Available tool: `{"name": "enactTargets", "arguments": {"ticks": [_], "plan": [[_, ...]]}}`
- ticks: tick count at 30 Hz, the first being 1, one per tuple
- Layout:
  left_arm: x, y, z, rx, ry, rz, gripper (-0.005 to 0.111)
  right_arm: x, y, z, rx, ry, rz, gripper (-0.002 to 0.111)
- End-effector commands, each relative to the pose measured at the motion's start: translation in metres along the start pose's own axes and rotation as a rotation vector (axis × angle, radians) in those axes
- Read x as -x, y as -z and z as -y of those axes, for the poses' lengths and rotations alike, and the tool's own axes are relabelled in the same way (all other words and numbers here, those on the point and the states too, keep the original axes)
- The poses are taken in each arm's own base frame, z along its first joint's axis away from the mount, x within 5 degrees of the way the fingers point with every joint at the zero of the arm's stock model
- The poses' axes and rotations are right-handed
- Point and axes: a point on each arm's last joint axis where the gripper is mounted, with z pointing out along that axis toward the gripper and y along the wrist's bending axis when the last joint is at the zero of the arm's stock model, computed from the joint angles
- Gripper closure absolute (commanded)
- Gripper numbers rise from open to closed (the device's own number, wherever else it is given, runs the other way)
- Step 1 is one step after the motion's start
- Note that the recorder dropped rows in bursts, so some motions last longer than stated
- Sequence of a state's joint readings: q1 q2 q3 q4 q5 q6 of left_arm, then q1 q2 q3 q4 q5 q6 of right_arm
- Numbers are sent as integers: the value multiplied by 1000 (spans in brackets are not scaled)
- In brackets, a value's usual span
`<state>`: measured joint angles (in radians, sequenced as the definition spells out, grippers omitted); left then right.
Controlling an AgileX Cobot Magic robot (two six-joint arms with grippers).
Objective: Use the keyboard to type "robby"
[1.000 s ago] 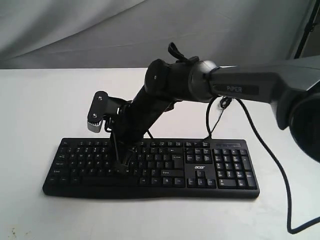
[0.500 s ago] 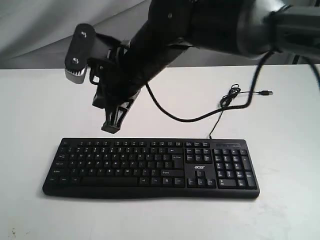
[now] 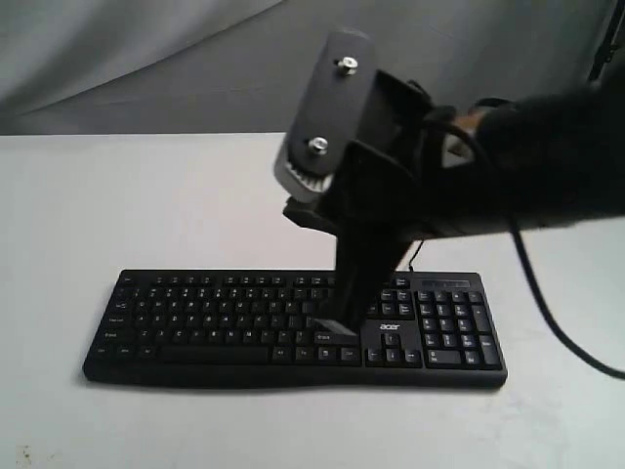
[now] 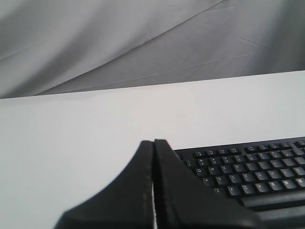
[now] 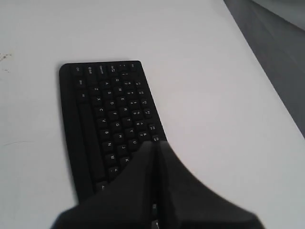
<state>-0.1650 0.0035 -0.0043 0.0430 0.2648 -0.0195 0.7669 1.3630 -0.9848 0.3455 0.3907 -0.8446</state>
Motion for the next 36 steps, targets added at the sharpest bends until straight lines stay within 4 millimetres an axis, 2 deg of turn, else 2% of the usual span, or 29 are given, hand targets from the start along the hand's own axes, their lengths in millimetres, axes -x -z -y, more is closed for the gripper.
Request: {"name": "enactTargets", "arguments": {"ticks": [1, 5, 19, 24, 26, 27, 28, 29, 30, 31, 32, 33, 34, 35, 36], "plan": [[-1, 0, 0, -5, -3, 5, 107, -14, 24, -9, -65, -58, 69, 108], [-1, 0, 0, -5, -3, 5, 107, -15, 37, -13, -62, -100, 103, 108], [-1, 0, 0, -5, -3, 5, 107, -12, 39, -10, -98, -86, 131, 108], [-1, 0, 0, -5, -3, 5, 107, -4, 64, 1, -205, -121, 246, 108], [-1, 0, 0, -5, -3, 5, 107, -5, 85, 15, -286, -274, 326, 108], [-1, 0, 0, -5, -3, 5, 107, -8, 95, 22, -323, -353, 350, 108], [-1, 0, 0, -5, -3, 5, 107, -18, 118, 35, -403, -510, 398, 108], [-1, 0, 0, -5, -3, 5, 107, -25, 127, 38, -435, -552, 404, 108], [-1, 0, 0, -5, -3, 5, 107, -41, 147, 40, -515, -615, 407, 108], [-1, 0, 0, -5, -3, 5, 107, -48, 157, 38, -548, -627, 410, 108], [-1, 0, 0, -5, -3, 5, 107, -66, 173, 29, -631, -651, 405, 108], [-1, 0, 0, -5, -3, 5, 107, -73, 179, 24, -664, -658, 406, 108], [-1, 0, 0, -5, -3, 5, 107, -91, 193, 8, -759, -670, 418, 108], [-1, 0, 0, -5, -3, 5, 107, -101, 195, 2, -805, -683, 418, 108], [-1, 0, 0, -5, -3, 5, 107, -117, 203, -15, -898, -707, 452, 108]]}}
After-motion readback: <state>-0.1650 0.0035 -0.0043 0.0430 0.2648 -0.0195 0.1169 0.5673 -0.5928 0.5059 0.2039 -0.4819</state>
